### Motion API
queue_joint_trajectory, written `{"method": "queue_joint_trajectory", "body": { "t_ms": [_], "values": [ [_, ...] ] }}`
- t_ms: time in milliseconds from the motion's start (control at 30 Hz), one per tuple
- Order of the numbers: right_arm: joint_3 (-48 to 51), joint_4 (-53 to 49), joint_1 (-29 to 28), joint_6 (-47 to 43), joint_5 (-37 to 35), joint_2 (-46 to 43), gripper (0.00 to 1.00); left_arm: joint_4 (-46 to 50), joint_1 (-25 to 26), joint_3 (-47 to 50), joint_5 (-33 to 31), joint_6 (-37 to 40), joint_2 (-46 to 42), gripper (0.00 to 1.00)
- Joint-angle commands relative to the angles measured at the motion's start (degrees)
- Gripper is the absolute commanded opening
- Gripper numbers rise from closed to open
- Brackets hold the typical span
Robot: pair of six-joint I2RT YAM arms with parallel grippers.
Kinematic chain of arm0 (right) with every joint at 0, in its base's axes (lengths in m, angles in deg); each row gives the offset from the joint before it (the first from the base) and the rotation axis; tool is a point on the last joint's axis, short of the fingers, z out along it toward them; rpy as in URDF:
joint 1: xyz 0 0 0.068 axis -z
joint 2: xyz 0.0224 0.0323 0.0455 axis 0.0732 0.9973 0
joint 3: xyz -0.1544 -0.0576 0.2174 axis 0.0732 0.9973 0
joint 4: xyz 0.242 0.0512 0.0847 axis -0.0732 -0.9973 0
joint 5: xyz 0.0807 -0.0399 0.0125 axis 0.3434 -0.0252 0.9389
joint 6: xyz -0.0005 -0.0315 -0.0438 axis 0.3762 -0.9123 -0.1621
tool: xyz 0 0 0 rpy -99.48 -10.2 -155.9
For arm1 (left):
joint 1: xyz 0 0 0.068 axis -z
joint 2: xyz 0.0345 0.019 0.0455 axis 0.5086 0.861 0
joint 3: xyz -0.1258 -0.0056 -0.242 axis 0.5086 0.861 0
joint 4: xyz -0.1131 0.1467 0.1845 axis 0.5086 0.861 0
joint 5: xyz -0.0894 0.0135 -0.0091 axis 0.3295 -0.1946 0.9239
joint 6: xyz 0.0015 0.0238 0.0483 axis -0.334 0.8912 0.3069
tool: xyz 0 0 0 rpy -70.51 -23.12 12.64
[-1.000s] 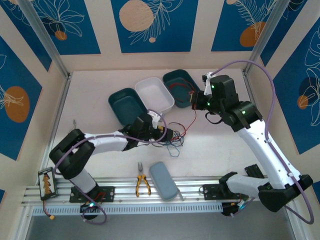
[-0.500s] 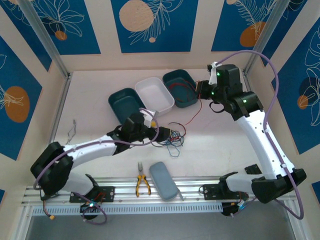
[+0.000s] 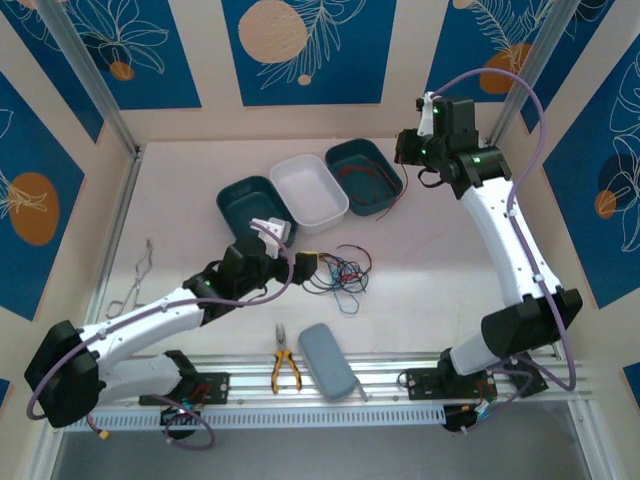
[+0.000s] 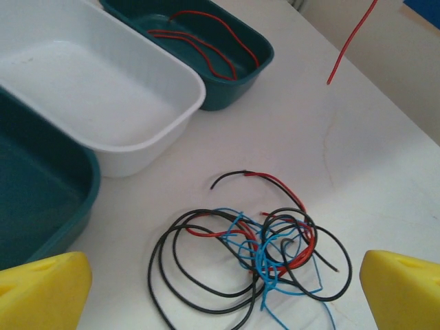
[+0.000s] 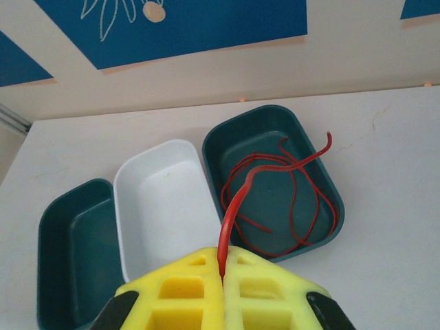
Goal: Untangle the cables
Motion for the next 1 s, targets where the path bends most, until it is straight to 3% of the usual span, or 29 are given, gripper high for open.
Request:
{"method": "queue_joint_trajectory", "body": {
  "t_ms": [0,600,967],
  "values": [
    [-2.86,3.12,0.79,-2.24,1.88,3.07,0.00,3.02,0.28,0.78,-4.13,1.50,-1.98,1.00],
    [-23.10,4.94,1.01,-7.84,5.82,30.98,0.00,5.65,0.28,4.26,-7.15,2.30,-8.93,1.00],
    [-18.29,8.11,-1.15,-9.14,9.10,32.97,0.00,6.17,0.29,5.31,-8.18,2.28,-9.85,1.00]
  ]
}}
